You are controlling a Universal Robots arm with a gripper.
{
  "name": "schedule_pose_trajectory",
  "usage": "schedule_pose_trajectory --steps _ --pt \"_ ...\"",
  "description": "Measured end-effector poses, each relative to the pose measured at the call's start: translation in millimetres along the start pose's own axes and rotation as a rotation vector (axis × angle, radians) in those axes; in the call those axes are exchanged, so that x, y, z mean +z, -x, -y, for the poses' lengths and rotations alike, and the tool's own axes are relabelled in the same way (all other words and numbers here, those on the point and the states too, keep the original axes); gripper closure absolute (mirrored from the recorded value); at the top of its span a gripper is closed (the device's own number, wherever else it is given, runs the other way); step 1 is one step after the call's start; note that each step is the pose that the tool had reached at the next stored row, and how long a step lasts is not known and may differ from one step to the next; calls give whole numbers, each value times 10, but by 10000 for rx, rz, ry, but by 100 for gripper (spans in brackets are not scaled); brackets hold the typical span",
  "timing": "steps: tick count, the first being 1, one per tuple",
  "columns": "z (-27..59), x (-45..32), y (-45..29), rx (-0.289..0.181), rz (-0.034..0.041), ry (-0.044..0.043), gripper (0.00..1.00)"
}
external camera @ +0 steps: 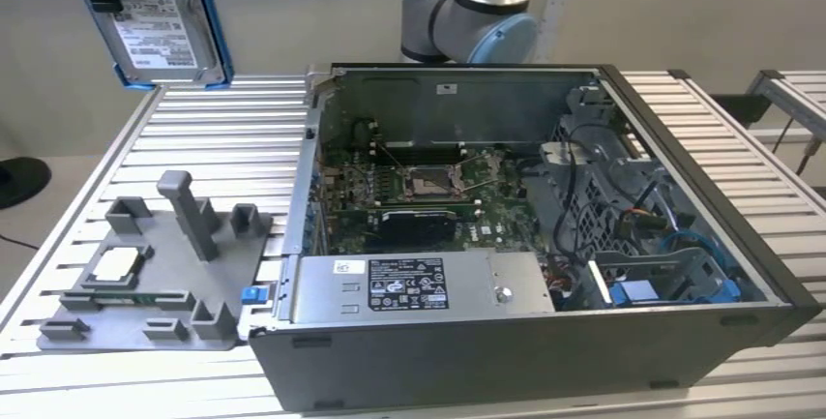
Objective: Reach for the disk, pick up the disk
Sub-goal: 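Pick up the disk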
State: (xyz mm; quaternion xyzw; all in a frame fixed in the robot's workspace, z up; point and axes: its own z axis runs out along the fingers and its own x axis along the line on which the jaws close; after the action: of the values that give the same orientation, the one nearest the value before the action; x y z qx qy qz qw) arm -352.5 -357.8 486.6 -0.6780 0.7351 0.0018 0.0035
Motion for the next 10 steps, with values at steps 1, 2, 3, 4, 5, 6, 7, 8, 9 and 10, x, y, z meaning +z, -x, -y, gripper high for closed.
schedule_pose_trajectory --steps 1,2,3,4,5,6,7,8,9,10 --pt "22 0 2 0 0 0 100" --pt "44 0 4 0 0 1 100" --pt "64 0 5 0 0 1 100" --pt "85 0 7 0 -1 1 100" --pt "105 0 9 0 -1 1 100" --pt "126 0 10 0 0 0 100" --pt "147 0 12 0 0 0 100" --pt "167 0 14 0 0 0 100" --pt "186 0 15 -1 0 0 100" --pt "208 0 17 -1 0 0 100"
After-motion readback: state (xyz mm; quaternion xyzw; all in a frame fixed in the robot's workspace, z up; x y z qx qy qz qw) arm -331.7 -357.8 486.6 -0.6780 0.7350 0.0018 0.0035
